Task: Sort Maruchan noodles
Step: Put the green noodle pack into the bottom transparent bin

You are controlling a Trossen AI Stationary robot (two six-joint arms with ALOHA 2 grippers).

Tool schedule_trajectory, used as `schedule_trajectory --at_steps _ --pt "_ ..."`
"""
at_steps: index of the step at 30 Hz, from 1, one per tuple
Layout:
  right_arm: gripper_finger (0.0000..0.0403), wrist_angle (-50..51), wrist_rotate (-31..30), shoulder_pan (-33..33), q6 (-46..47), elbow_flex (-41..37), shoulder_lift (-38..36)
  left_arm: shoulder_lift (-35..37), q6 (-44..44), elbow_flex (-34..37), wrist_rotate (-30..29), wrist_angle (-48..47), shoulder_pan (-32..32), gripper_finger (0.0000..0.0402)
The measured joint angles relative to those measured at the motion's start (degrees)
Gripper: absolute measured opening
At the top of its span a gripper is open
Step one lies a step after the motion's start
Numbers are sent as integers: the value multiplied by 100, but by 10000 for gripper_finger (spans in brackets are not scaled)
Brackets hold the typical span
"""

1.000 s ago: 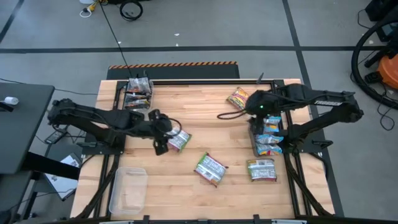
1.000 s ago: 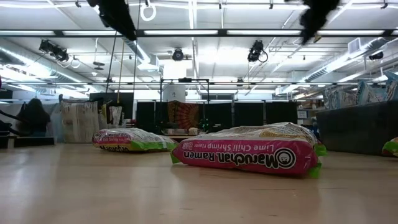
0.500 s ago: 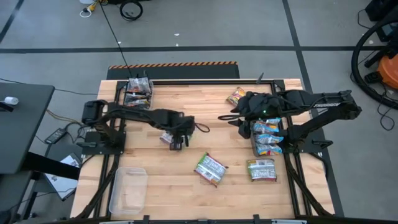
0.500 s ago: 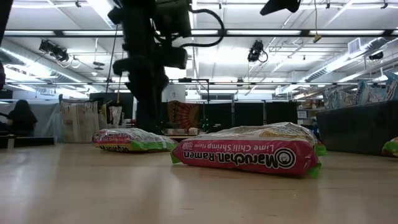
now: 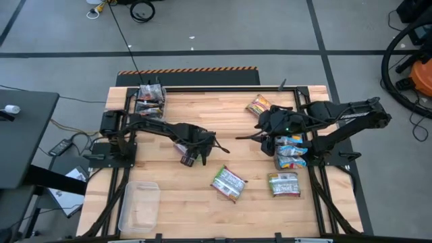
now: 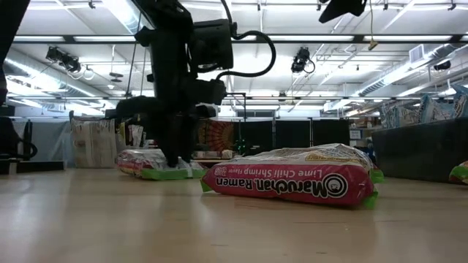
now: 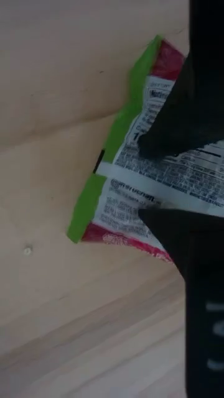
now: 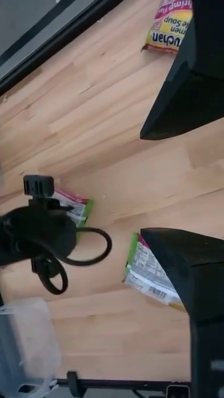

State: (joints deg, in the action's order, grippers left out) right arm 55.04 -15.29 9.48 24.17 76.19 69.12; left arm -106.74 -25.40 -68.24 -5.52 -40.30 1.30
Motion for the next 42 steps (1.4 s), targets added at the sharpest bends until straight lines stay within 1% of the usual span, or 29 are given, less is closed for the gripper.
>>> schedule_trajectory --at_steps 4,8,9,12,15,18,20,21,23,25,27,29,31,34,36,38,40,42 --pt "247 129 -14 -1 -137 1 0 35 -190 10 45 6 -46 89" --pt "247 195 -22 -74 -360 1 0 26 -199 -30 47 -74 -97 17" --pt "247 208 -21 -99 -410 0 0 19 -134 -83 54 -167 -113 10" --pt "247 253 -19 -167 -594 0 0 -4 -82 -373 91 -638 -182 7" --pt "247 329 -18 -215 -723 0 0 73 27 -940 125 -1323 -320 4" --pt "247 524 -17 -231 -790 0 0 295 255 -1582 401 -2064 -519 4" --pt "247 633 -11 -239 -862 0 0 510 433 -2024 758 -2558 -682 3" --pt "247 682 5 -239 -910 0 0 628 525 -2217 1042 -2788 -768 3" --pt "247 737 50 -239 -990 0 -2 861 683 -2543 1804 -3304 -958 2" --pt "247 709 148 -239 -1076 0 -1 1068 1073 -2739 2515 -3667 -1222 2" --pt "247 611 225 -239 -1087 0 1 1283 1610 -2814 3043 -3826 -1577 2" --pt "247 422 309 -238 -1083 0 11 1496 2086 -2820 3437 -3898 -2026 1" --pt "247 105 411 -209 -959 0 11 1668 2467 -2805 3656 -3878 -2542 1" --pt "247 -617 447 -122 -684 -19 12 1738 2737 -2787 3670 -3893 -3331 1" --pt "247 -1191 330 -32 -569 -85 13 1741 2780 -2783 3429 -3850 -3822 1" --pt "247 -1809 -61 100 -385 -176 46 1781 2923 -2655 3052 -3561 -4287 1" --pt "246 -2367 -464 245 -274 -231 136 1832 3047 -2289 2937 -3061 -4682 1" --pt "246 -2858 -814 397 -148 -249 320 1975 3129 -1772 2905 -2340 -5001 1"
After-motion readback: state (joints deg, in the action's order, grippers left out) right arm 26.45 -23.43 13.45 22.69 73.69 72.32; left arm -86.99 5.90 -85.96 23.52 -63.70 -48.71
